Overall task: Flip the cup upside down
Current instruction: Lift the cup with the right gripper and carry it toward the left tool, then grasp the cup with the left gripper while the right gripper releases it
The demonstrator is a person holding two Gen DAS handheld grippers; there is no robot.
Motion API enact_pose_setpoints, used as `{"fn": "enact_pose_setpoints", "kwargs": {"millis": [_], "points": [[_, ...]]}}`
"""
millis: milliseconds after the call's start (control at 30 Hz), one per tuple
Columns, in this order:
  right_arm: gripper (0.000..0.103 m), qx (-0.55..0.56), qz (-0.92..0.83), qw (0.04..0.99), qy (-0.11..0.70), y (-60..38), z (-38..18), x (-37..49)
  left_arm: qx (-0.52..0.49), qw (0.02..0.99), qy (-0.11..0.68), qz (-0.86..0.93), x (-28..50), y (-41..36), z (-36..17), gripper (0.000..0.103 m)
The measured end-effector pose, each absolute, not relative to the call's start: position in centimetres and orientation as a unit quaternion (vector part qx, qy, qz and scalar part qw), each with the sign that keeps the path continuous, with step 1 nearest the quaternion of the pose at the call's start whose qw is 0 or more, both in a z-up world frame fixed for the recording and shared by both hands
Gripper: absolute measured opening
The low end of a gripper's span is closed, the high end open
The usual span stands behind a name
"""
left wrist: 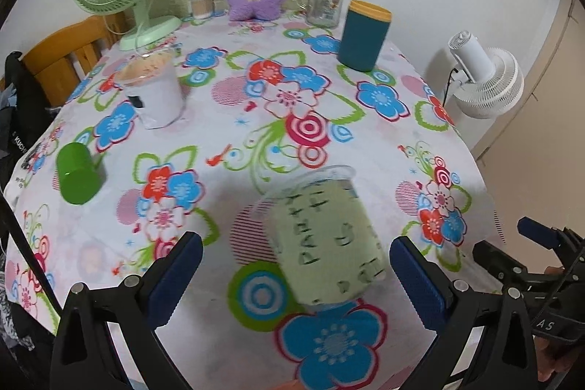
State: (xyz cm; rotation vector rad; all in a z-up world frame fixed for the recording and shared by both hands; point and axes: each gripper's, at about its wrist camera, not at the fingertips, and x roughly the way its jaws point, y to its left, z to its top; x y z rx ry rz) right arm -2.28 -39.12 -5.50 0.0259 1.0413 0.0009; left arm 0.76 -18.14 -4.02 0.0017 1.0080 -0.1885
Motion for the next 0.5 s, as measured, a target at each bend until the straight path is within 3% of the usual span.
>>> {"fn": "enact_pose_setpoints", "kwargs": {"millis": [500], "points": [[0.093,0.03,0.003,0.861,0.508,-40.6,-7.4,-1.3,-0.006,0.857,0.509,-0.081,2.2,-19.9,-6.0,0.102]]}}
